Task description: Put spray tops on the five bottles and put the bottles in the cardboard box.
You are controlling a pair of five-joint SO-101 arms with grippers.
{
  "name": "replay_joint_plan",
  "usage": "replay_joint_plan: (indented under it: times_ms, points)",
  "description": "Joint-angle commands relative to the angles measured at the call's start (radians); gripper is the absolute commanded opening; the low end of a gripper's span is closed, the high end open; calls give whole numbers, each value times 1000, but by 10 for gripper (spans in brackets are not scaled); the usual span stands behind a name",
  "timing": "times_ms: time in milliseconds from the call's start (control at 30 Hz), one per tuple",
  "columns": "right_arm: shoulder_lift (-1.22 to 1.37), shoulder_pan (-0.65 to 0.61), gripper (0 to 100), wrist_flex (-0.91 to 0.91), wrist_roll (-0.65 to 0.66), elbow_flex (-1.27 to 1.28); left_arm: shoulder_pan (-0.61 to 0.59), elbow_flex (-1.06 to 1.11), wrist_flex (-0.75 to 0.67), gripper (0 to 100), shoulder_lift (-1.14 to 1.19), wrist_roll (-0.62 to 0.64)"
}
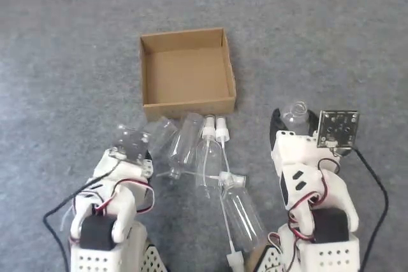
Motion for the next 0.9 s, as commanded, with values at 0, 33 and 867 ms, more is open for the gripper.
replay_joint_plan:
  times_ms: [0, 33, 867]
  points:
    - [-21, 19, 28, -79, -9, 20, -14, -137, 23, 13, -15, -187]
    - [-21, 19, 28, -79, -9, 21, -34, -163, 23, 13, -15, -203]
    - [-12, 13, 28, -82, -9, 37, -497, -572, 221, 13, 324, -491]
